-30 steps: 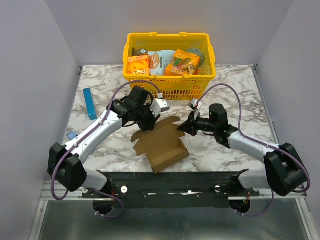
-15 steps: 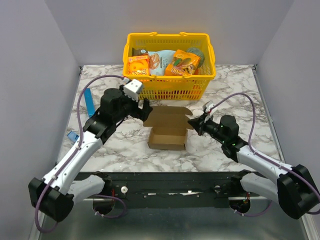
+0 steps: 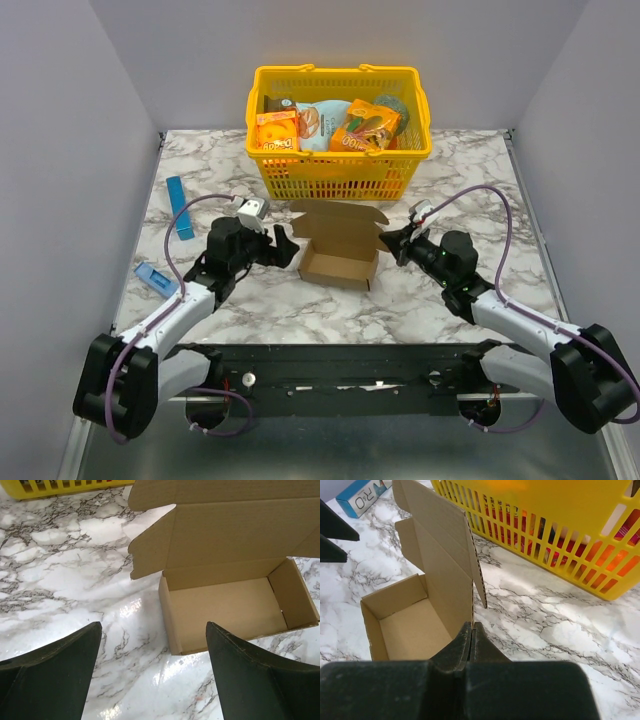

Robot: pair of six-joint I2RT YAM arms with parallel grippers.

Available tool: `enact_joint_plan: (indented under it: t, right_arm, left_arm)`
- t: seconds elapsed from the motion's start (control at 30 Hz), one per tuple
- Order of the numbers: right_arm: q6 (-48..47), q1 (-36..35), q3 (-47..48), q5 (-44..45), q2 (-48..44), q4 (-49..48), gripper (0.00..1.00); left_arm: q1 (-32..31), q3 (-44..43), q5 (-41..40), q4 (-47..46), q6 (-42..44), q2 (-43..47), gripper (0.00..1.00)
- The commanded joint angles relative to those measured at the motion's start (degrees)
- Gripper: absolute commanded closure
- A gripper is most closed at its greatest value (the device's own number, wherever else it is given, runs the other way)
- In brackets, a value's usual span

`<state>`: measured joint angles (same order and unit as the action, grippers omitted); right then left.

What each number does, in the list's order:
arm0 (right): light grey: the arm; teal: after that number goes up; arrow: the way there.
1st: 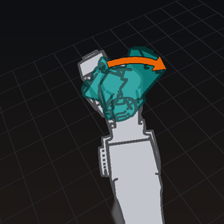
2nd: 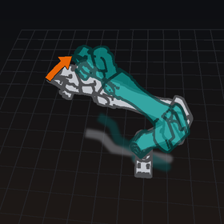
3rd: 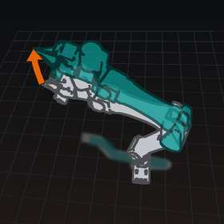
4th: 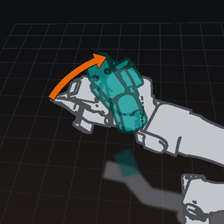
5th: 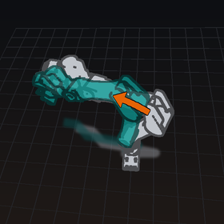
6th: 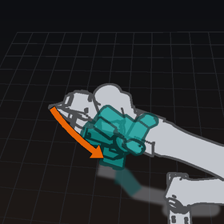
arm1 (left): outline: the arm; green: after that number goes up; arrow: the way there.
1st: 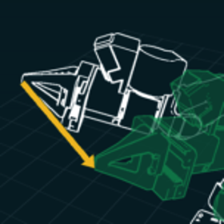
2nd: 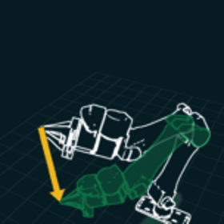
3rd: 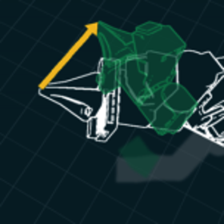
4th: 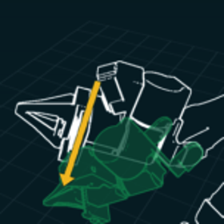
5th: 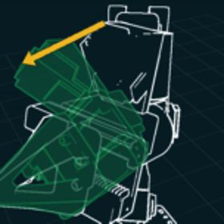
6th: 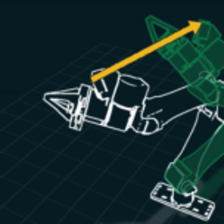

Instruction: Fold the paper box

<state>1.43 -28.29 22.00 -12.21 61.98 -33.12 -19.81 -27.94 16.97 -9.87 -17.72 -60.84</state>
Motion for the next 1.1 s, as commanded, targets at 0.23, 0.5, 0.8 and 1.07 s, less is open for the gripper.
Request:
enact_joint_plan:
  t: [0.23,0.5,0.8,1.07]
  right_arm:
    - [-2.4,-0.2,-0.6,-1.1,0.2,-2.4,0.99]
    - [-2.5,-0.2,-0.1,-2.6,0.3,-1.7,0.99]
    - [-2.7,-0.2,0.6,-3.0,1.0,-0.5,0.99]
    - [-3.4,-0.2,1.7,-3.3,2.0,0.5,0.99]
  left_arm:
    - [1.4,-1.9,5.3,-18.4,3.1,-11.6,0.11]
    - [2.4,-3.1,12.3,-29.3,3.2,-19.1,0.17]
    - [2.5,-5.6,14.8,-32.8,2.2,-25.1,0.36]
    - [1.6,-5.4,15.0,-32.9,1.9,-24.8,0.65]
